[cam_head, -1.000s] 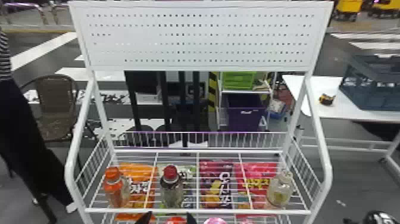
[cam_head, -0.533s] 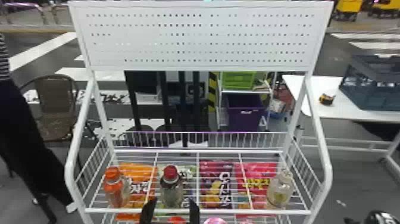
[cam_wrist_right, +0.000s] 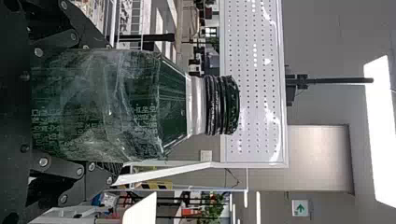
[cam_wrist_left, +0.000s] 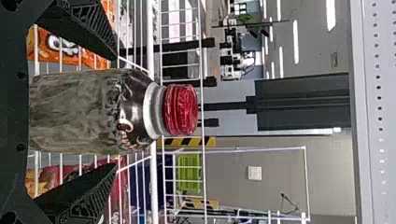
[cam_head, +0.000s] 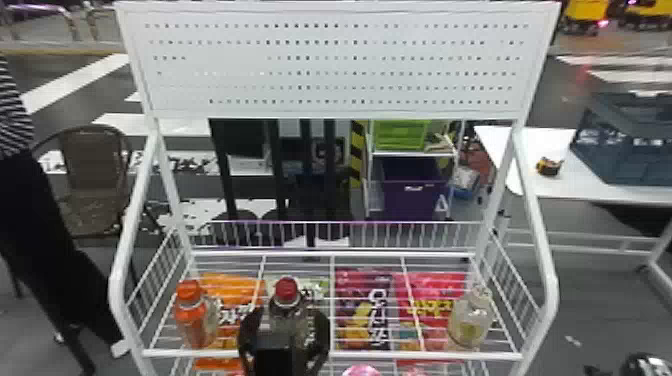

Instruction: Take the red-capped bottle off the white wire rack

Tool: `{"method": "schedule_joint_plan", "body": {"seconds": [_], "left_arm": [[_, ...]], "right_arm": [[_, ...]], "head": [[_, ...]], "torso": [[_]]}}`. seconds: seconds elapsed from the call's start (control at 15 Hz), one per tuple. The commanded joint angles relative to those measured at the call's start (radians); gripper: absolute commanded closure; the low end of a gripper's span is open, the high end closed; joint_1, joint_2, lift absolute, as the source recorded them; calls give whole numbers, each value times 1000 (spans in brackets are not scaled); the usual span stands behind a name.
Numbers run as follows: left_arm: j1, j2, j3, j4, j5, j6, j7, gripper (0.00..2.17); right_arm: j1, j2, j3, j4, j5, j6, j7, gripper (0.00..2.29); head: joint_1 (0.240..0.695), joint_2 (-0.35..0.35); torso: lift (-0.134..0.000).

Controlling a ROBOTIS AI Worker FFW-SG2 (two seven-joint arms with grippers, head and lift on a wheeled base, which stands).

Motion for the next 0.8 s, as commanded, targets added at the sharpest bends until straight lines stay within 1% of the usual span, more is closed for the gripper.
{"method": "schedule_joint_plan", "body": {"seconds": [0.0,0.07,0.13,0.2,0.27,0.33,0.47,0.73], "left_arm": [[-49,-12,1,85,1,-2,-2,100],[-57,-12,1,104,0,-18,1,232],[-54,-9,6,102,0,-33,-11,637],[-45,-6,6,98,0,-73,1,1386],[-29,-6,10,81,0,-100,4,2074],[-15,-3,10,53,0,-100,2,2145],[23,9,10,-30,0,-79,-1,2145],[169,64,26,-353,-3,102,10,2145]], "right_arm": [[3,1,-5,-4,-1,-3,0,1190],[5,0,-10,-4,-7,-3,0,1190],[5,1,-13,-4,-7,-6,0,1190],[5,0,-14,-3,-7,-3,0,1190],[5,0,-14,-1,-7,-3,0,1190],[2,0,-13,-1,-7,-3,0,1187],[-6,0,-13,-3,-6,9,0,1190],[-9,0,-13,-3,-6,15,0,1190]], "head": [[499,0],[499,0],[499,0],[499,0],[499,0],[499,0],[499,0],[499,0]], "torso": [[0],[0],[0],[0],[0],[0],[0],[0]]}}
